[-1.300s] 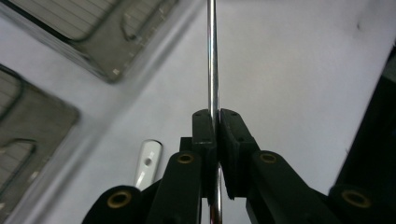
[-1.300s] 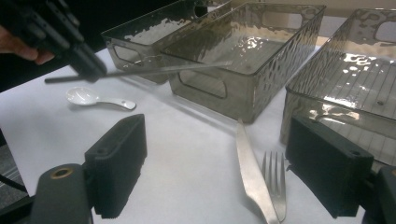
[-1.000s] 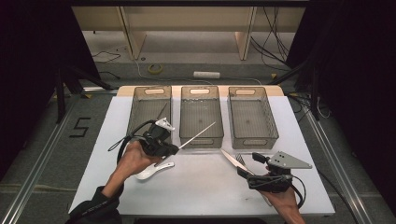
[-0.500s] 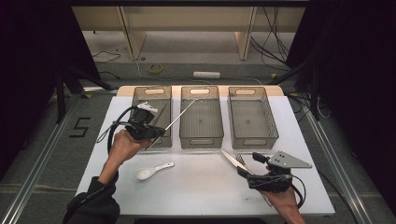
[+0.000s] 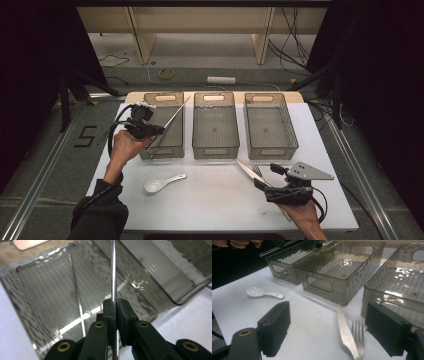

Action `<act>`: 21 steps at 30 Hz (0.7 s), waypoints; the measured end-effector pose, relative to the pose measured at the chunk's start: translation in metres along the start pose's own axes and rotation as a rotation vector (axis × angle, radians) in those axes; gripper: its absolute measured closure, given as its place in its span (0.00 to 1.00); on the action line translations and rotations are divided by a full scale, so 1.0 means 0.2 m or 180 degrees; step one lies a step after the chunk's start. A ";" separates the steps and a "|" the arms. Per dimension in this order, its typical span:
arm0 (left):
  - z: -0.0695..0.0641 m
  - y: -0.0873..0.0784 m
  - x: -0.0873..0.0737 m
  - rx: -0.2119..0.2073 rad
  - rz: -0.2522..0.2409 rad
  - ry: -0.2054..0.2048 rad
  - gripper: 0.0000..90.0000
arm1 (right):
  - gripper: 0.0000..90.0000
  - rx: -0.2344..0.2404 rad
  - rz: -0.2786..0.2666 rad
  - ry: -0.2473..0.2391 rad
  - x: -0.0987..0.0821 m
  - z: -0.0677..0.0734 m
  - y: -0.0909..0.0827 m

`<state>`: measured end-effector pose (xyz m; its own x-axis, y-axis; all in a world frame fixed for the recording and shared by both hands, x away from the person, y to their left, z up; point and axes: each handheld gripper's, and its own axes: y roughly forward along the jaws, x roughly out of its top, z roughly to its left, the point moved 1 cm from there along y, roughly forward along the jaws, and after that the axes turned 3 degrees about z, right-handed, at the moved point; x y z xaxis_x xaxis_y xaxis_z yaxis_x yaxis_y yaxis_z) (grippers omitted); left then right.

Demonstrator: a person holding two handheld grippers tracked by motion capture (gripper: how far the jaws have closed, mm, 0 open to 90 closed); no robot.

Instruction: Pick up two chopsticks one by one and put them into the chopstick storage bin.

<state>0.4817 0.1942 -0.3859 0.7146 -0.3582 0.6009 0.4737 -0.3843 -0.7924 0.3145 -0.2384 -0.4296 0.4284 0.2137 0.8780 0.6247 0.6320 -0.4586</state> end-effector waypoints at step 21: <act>0.20 0.06 0.03 0.0203 0.0085 -0.0303 0.94 | 0.24 0.0004 0.0000 0.0000 0.00 0.00 0.00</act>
<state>0.5119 0.2208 -0.3964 0.7716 -0.2841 0.5691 0.4834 -0.3197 -0.8150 0.3147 -0.2381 -0.4297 0.4284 0.2137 0.8780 0.6238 0.6330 -0.4585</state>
